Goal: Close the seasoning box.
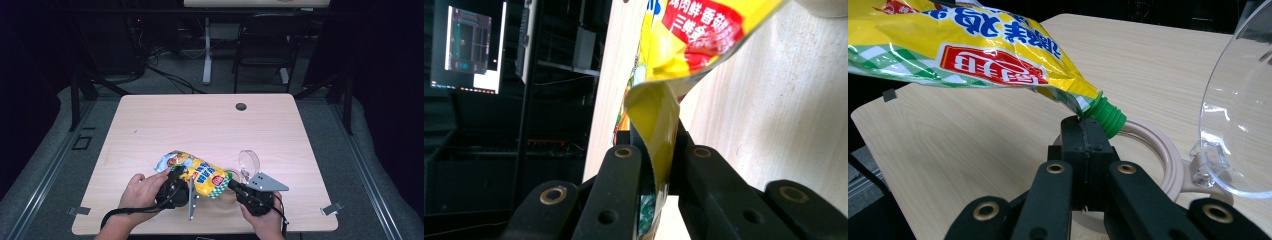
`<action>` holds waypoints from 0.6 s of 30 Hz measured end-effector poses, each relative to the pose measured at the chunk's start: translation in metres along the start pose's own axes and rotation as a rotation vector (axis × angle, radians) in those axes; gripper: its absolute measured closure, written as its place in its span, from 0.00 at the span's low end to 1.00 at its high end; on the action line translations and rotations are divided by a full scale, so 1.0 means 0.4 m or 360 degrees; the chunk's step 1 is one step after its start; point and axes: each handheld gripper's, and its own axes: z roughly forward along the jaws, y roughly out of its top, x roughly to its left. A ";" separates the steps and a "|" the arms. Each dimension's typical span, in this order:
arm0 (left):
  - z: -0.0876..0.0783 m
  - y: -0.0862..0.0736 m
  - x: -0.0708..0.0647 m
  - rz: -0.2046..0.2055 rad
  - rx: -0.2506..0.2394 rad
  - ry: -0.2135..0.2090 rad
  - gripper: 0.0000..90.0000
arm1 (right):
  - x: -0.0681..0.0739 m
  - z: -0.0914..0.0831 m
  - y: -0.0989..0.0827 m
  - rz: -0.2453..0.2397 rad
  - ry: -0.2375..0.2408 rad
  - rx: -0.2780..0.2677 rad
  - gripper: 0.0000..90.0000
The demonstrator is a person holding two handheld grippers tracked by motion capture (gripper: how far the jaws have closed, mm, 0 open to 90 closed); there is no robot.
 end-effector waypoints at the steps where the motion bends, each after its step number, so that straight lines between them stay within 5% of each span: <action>1: 0.001 -0.001 -0.003 -0.0015 -0.0023 -0.0032 0.98 | -0.001 0.001 0.000 -0.0003 0.0001 -0.0001 1.00; 3: 0.004 0.006 -0.018 -0.0004 -0.0050 -0.0042 0.98 | 0.007 0.005 0.002 0.0008 0.0061 -0.0018 1.00; 8: 0.014 0.013 -0.036 -0.0041 -0.0064 -0.0075 0.98 | 0.047 0.015 0.003 -0.0198 0.0004 0.0022 1.00; 18: 0.029 -0.042 -0.033 -0.0299 -0.0108 -0.0198 0.99 | 0.022 0.006 0.002 -0.0096 0.0023 -0.0013 1.00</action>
